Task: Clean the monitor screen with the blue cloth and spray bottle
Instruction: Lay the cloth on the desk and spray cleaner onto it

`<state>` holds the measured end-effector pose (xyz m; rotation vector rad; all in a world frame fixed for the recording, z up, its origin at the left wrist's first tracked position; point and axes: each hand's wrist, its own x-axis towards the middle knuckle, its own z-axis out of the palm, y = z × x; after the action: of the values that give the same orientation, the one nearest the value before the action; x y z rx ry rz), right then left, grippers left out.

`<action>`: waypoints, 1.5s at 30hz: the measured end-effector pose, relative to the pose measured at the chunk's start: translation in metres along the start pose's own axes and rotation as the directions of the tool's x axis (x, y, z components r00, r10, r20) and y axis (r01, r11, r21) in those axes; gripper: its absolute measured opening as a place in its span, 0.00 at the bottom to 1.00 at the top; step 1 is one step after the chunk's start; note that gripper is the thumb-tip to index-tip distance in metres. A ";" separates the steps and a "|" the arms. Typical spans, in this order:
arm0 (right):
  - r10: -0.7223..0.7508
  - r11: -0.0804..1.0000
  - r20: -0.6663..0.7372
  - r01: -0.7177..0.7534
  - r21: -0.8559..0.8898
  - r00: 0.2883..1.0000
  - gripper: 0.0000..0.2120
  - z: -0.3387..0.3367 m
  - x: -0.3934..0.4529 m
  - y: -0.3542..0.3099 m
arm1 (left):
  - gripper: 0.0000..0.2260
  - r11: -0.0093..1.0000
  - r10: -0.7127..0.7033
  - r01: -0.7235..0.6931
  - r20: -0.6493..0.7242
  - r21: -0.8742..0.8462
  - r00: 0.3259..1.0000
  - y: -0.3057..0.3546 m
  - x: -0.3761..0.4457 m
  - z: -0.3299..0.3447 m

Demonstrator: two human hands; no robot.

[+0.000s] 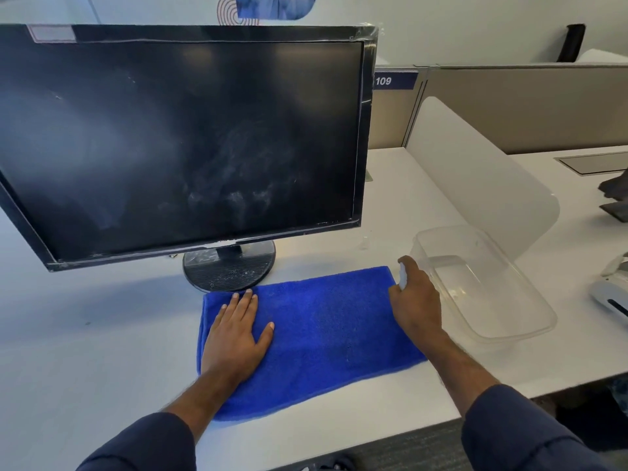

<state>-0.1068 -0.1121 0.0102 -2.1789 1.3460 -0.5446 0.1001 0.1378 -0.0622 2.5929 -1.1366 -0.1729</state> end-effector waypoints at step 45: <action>0.103 0.993 0.076 -0.098 -0.067 0.992 0.28 0.000 0.186 -0.039 | 0.34 1.000 -0.030 0.030 0.006 0.002 1.000 0.005 -0.001 -0.006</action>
<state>-0.0003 -0.2649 0.0465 -2.1445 1.4390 -0.3777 0.0979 0.1366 -0.0554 2.6140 -1.1003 -0.1863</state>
